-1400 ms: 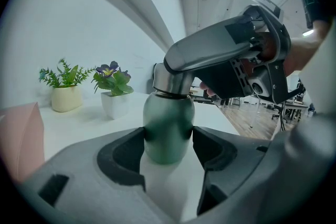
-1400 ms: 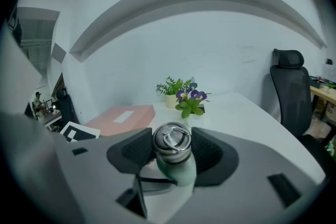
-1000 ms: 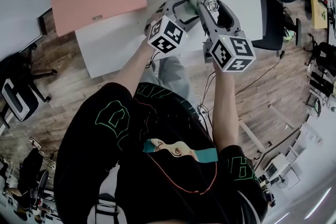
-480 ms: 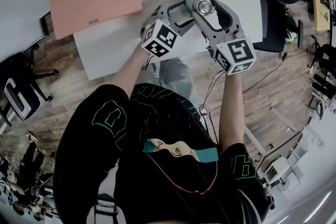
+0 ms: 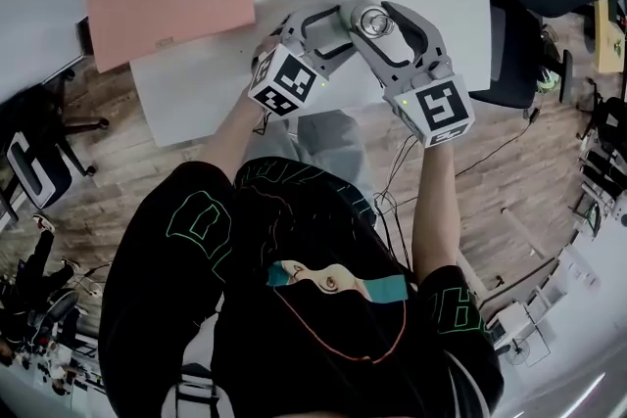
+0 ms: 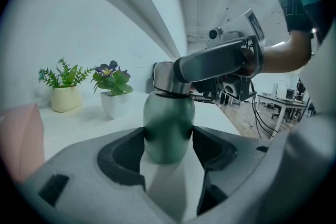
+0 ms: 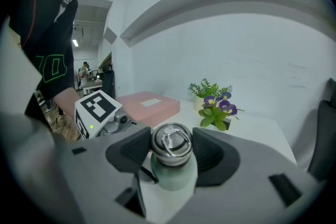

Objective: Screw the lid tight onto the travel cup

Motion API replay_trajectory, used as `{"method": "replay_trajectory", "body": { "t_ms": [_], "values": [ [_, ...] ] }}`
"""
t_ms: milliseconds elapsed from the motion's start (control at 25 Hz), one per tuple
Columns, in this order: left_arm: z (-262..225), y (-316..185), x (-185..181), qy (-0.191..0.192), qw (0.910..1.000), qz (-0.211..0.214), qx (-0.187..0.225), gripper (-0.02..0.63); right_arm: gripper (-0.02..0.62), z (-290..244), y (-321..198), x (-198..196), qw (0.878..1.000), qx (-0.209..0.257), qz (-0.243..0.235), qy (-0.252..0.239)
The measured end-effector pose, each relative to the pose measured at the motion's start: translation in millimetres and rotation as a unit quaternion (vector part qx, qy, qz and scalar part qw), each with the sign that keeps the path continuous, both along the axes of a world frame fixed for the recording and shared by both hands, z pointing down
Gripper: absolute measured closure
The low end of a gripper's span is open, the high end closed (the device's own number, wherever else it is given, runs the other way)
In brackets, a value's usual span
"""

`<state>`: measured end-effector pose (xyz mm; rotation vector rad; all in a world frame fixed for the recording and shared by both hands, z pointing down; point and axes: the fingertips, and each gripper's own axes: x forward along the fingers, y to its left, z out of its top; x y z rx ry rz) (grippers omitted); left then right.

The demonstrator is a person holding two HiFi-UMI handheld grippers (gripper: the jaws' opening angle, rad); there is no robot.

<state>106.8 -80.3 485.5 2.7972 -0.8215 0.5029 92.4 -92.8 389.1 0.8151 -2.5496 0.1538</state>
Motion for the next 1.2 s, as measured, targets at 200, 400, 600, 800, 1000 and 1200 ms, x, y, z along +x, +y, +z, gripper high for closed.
{"method": "replay_trajectory", "body": {
  "t_ms": [200, 400, 600, 800, 1000, 1200],
  "values": [
    [-0.6, -0.4, 0.1, -0.003, 1.0000, 0.000, 0.001, 0.310, 0.345, -3.4, 1.8, -1.8, 1.000, -0.010, -0.029, 0.003],
    [-0.1, 0.5, -1.1, -0.005, 1.0000, 0.001, 0.001, 0.311, 0.348, -0.8, 0.4, 2.0, 0.999, -0.011, -0.040, -0.001],
    [1.2, 1.4, -0.9, -0.006, 1.0000, 0.003, 0.000, 0.311, 0.351, -2.0, 4.3, -1.0, 0.997, -0.016, -0.071, -0.004],
    [1.3, 1.5, -0.5, -0.007, 1.0000, 0.006, 0.000, 0.311, 0.351, -2.7, 7.3, -1.7, 0.994, -0.028, -0.104, -0.005],
    [0.4, 1.3, -1.1, -0.007, 1.0000, 0.005, 0.001, 0.311, 0.351, -3.5, 7.0, -2.6, 0.990, -0.033, -0.134, -0.002],
    [2.0, 1.4, -1.0, -0.008, 1.0000, 0.005, 0.000, 0.311, 0.350, -0.9, 3.6, -1.8, 0.992, -0.034, -0.117, -0.004]
  ]
}}
